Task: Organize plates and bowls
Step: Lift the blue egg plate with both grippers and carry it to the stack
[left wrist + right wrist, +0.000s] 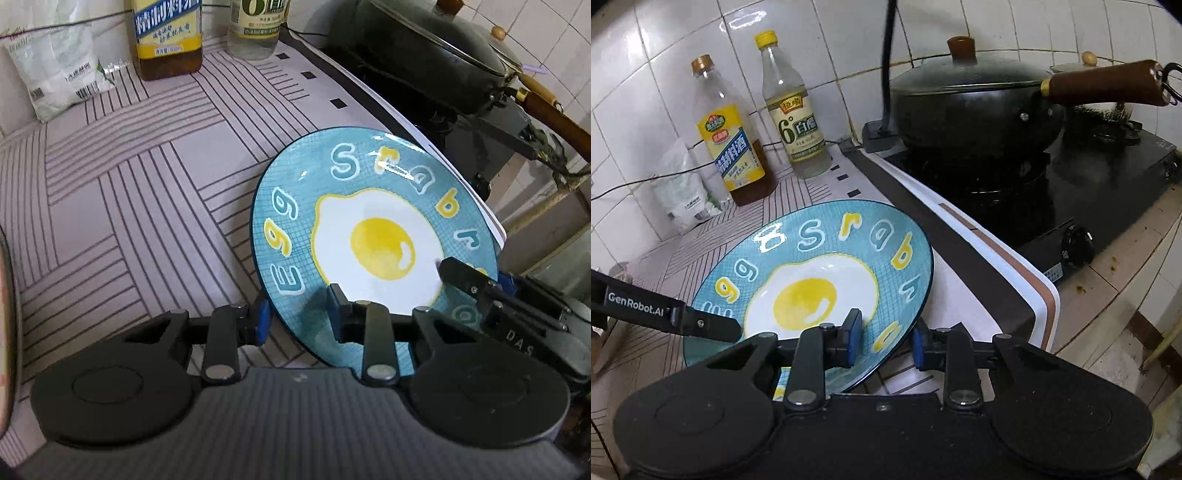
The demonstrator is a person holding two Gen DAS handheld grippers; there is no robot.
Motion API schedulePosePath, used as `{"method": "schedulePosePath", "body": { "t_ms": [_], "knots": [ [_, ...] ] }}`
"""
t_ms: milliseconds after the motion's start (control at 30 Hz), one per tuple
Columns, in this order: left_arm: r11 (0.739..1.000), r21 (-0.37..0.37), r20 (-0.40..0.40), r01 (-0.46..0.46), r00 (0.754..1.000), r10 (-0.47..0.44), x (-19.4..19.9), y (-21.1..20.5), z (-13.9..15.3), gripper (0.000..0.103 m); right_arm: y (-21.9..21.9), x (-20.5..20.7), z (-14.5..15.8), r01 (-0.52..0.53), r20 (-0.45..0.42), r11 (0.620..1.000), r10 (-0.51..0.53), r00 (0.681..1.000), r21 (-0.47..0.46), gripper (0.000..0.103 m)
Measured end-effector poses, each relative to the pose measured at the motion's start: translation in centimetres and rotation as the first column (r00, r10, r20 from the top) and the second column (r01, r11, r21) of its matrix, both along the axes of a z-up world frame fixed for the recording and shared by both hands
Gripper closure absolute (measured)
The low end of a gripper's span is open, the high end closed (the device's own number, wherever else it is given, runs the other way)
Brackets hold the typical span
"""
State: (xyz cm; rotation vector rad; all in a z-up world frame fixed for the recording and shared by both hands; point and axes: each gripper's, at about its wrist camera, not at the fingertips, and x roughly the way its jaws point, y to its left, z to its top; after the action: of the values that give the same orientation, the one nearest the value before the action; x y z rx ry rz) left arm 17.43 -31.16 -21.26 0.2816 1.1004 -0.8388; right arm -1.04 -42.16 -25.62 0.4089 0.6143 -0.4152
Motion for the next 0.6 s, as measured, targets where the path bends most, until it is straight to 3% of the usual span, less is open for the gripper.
{"method": "schedulePosePath", "body": {
  "t_ms": [433,600],
  "knots": [
    [0.999,0.020,0.029,-0.026,0.999,0.025,-0.1,4.5,1.9,0.074,2.6,0.7,0.8,-0.110,0.020,0.994,0.110,0.994,0.015,0.071],
    [1.000,0.020,-0.010,-0.016,1.000,0.016,0.2,6.7,3.1,0.074,3.7,1.1,1.4,-0.158,0.017,0.987,0.158,0.987,0.016,0.071]
  ]
}}
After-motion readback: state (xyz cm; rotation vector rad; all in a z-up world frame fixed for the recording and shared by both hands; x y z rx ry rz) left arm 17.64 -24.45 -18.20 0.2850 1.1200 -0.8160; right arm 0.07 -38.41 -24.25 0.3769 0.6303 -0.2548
